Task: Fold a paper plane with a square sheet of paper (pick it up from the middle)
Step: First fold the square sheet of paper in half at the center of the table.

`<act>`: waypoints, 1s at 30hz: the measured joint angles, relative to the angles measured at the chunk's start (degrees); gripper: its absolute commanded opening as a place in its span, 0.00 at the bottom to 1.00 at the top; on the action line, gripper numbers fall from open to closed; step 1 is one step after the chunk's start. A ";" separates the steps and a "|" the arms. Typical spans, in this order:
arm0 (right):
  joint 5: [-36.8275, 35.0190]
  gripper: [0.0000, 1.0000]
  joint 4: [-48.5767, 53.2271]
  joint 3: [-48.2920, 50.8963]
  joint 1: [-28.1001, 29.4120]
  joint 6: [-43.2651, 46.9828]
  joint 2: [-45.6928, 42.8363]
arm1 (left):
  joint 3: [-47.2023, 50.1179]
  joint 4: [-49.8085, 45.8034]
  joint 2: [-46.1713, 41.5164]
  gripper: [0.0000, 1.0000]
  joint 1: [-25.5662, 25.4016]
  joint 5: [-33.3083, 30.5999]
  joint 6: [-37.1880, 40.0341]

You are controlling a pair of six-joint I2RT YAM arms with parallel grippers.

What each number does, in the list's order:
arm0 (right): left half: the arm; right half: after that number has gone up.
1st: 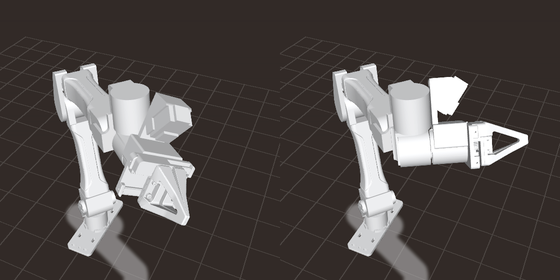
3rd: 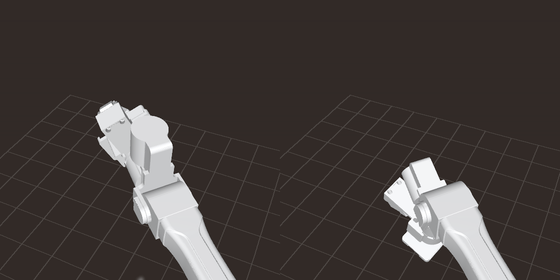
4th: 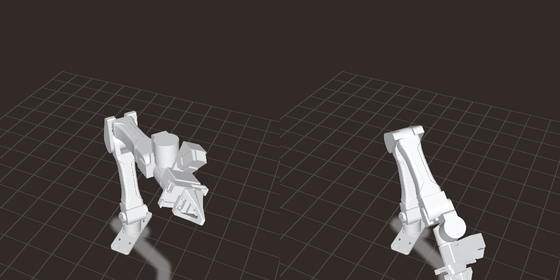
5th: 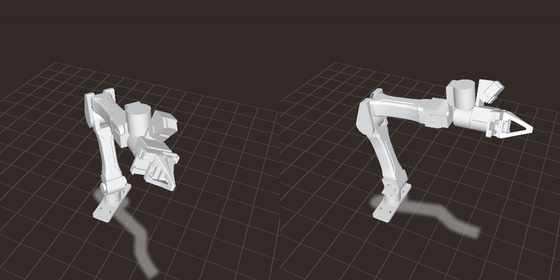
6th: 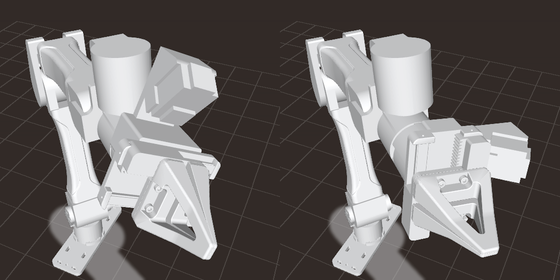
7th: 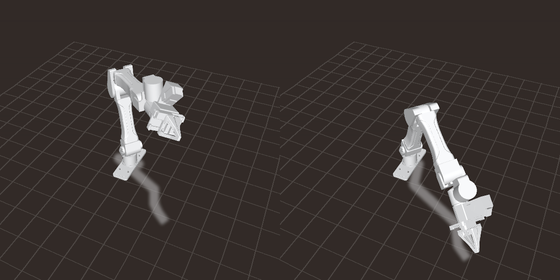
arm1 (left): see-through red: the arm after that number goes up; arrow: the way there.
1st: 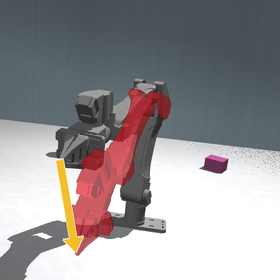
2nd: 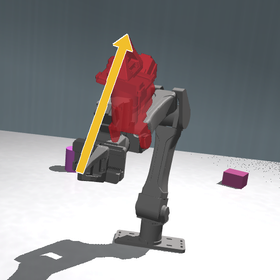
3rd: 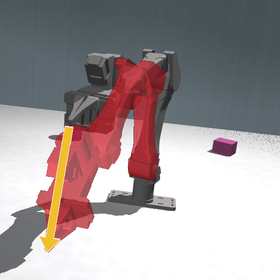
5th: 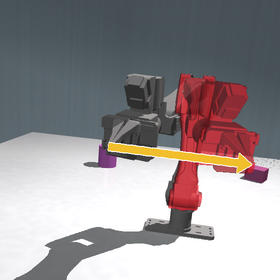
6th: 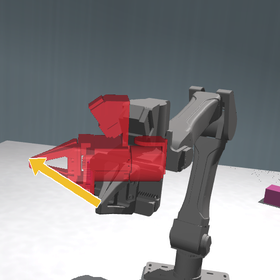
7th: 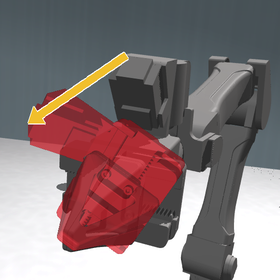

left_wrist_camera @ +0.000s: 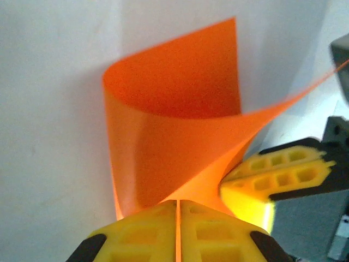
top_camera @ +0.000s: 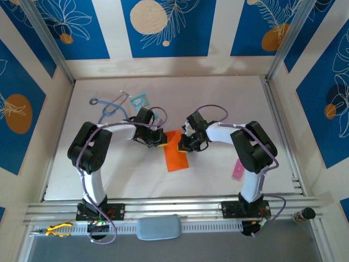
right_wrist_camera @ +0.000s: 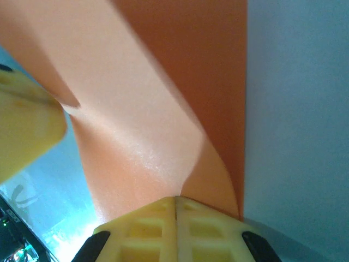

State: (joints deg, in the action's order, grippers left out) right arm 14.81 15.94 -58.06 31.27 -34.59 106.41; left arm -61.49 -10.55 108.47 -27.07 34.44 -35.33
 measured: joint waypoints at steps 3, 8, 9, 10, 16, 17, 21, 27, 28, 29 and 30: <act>0.02 0.00 -0.04 0.04 0.00 -0.13 0.00 | -1.51 0.02 1.57 0.10 0.39 -0.22 0.63; 0.24 0.00 -0.50 0.37 0.00 -0.39 0.00 | -2.03 -0.63 3.80 0.10 0.70 -1.11 1.73; 0.28 0.00 -0.57 0.42 0.00 -0.42 0.00 | -2.03 -0.61 3.89 0.10 0.72 -1.05 1.92; 0.28 0.00 -0.63 0.44 0.00 -0.42 0.00 | -2.05 -0.63 3.91 0.10 0.76 -1.03 2.12; 0.28 0.00 -0.66 0.44 0.00 -0.42 -0.02 | -2.64 -1.33 4.15 0.12 1.05 -0.39 2.51; 0.31 0.00 -0.66 0.44 0.00 -0.42 -0.02 | -2.95 -1.75 4.20 0.12 1.05 -0.42 2.54; 0.28 0.00 -0.66 0.44 0.00 -0.42 -0.02 | -4.83 -3.67 4.26 0.13 1.38 -0.87 2.93; 0.28 0.00 -0.66 0.44 0.00 -0.42 -0.02 | -7.41 -3.85 5.90 0.11 1.99 -1.62 2.91; 0.31 0.00 -0.66 0.44 0.00 -0.42 -0.02 | -7.43 -3.85 6.38 0.11 2.10 -1.75 2.91; 0.31 0.00 -0.66 0.44 0.00 -0.42 -0.02 | -7.43 -3.87 6.86 0.11 2.23 -1.75 2.89; 0.31 0.00 -0.66 0.44 0.00 -0.42 -0.02 | -7.52 -3.87 7.02 0.10 2.56 -1.38 2.91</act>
State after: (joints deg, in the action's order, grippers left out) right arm 15.11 15.29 -57.63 31.27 -35.00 106.39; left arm -69.01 -14.41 115.48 -24.51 33.06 -32.42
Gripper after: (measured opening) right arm 0.045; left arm 0.110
